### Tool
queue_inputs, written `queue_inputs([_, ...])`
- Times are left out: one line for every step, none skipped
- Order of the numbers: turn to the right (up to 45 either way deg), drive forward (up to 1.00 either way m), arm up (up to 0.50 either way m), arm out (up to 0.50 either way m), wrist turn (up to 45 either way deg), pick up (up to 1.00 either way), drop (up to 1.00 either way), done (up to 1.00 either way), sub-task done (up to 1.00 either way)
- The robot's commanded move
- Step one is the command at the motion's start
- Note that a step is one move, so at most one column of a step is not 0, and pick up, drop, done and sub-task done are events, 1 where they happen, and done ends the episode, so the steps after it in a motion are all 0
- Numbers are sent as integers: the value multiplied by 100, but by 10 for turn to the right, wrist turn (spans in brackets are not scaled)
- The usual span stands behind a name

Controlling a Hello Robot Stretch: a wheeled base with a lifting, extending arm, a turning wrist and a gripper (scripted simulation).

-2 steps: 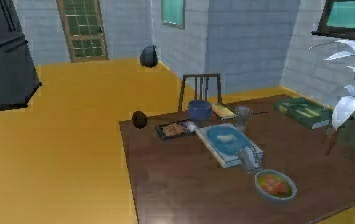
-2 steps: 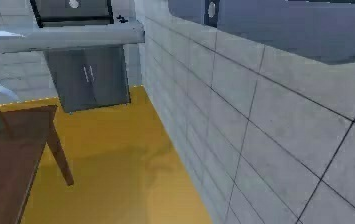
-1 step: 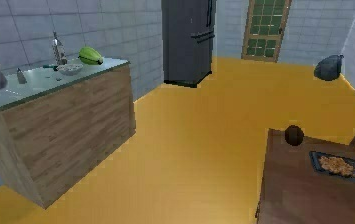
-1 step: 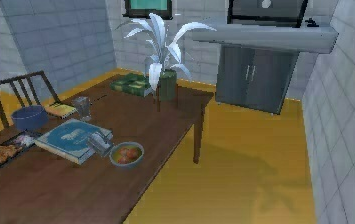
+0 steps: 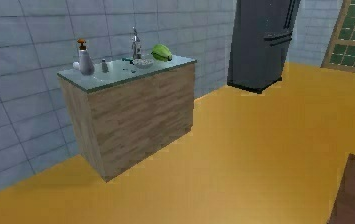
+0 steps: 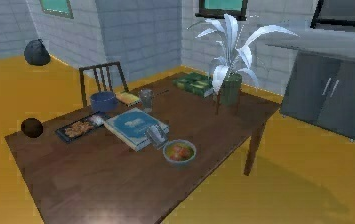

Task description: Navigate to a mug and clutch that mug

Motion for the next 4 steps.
queue_inputs([0,0,50,0,0,0,0,0,0])
queue_inputs([0,0,38,0,0,0,0,0,0])
queue_inputs([0,0,0,46,0,0,0,0,0])
queue_inputs([0,0,0,0,450,0,0,0,0])
